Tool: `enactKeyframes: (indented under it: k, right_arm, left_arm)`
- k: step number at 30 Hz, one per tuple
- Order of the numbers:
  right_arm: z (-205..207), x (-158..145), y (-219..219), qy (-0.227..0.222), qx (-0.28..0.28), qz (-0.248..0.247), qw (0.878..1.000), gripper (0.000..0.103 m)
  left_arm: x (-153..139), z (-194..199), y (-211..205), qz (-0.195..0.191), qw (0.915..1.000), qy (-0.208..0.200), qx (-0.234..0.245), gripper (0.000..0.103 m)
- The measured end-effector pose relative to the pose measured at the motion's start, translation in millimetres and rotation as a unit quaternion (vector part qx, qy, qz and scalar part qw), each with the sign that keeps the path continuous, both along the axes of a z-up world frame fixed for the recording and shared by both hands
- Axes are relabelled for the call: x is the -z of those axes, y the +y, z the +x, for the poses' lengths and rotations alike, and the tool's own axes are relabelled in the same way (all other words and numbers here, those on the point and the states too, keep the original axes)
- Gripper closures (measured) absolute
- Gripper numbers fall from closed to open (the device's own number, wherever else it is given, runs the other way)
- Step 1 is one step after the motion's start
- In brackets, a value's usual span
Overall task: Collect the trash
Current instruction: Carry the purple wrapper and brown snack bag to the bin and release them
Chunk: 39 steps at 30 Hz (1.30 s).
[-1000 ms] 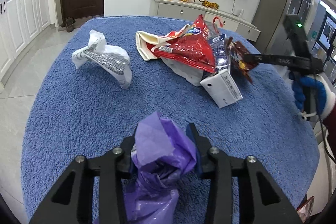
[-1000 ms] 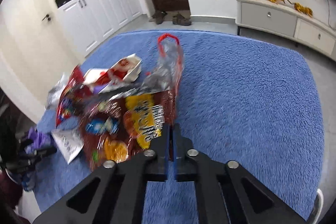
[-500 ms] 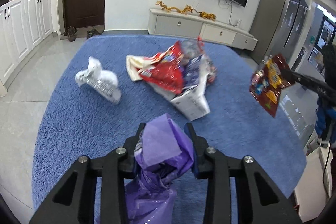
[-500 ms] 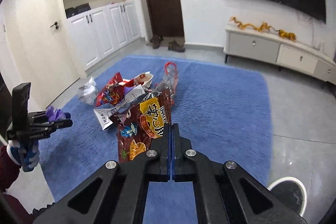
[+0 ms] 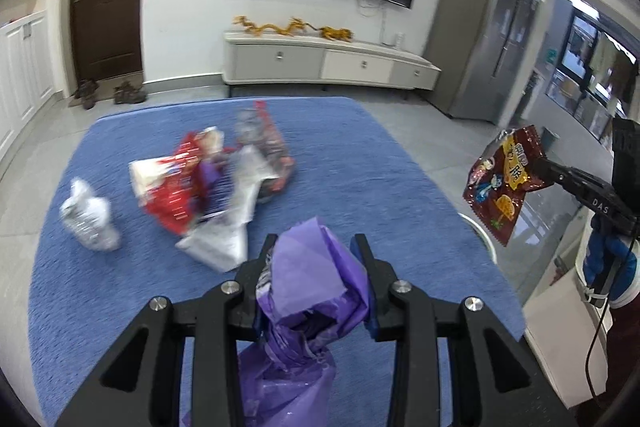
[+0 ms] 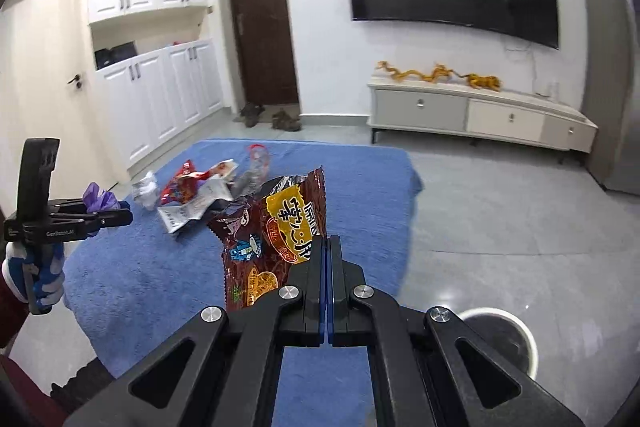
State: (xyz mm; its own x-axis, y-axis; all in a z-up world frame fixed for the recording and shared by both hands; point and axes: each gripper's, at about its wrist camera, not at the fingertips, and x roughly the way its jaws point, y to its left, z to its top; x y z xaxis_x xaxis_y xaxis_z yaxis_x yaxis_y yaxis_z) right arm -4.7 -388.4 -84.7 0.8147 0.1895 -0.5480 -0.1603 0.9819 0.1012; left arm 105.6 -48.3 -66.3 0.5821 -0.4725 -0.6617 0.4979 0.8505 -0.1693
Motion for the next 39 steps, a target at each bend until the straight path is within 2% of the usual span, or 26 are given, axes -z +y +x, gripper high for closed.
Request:
enactKeyframes:
  k: [10, 17, 22, 26, 31, 34, 36, 38, 39]
  right_arm:
    - [-17, 28, -85, 0.011, 0.085, 0.027, 0.996, 0.103]
    - [-21, 71, -155, 0.044, 0.171, 0.035, 0.984, 0.103]
    - [-16, 108, -208, 0.076, 0.238, 0.045, 0.967, 0.103]
    - [-5, 133, -236, 0.102, 0.278, 0.042, 0.954, 0.103]
    - [12, 162, -253, 0.13, 0.297, 0.042, 0.945, 0.103]
    - [24, 183, -259, 0.152, 0.304, 0.038, 0.94, 0.102]
    - [29, 198, -264, 0.165, 0.314, 0.046, 0.934, 0.101]
    - [29, 208, -268, 0.173, 0.321, 0.059, 0.929, 0.091]
    - [29, 213, -271, 0.177, 0.327, 0.066, 0.926, 0.076]
  left_arm:
    - [13, 18, -134, 0.031, 0.9952, 0.034, 0.086, 0.069]
    - [32, 32, -249, 0.071, 0.9856, 0.048, 0.146, 0.069]
    - [59, 53, -337, 0.09, 0.9767, 0.082, 0.176, 0.069]
    - [85, 66, -384, 0.083, 0.9718, 0.118, 0.186, 0.068]
    - [122, 80, -429, 0.082, 0.9664, 0.152, 0.19, 0.066]
    - [142, 82, -446, 0.091, 0.9625, 0.165, 0.195, 0.058]
    - [153, 85, -450, 0.084, 0.9595, 0.183, 0.197, 0.048]
    - [154, 84, -455, 0.076, 0.9594, 0.188, 0.195, 0.043]
    - [154, 86, -452, 0.072, 0.9592, 0.191, 0.196, 0.04]
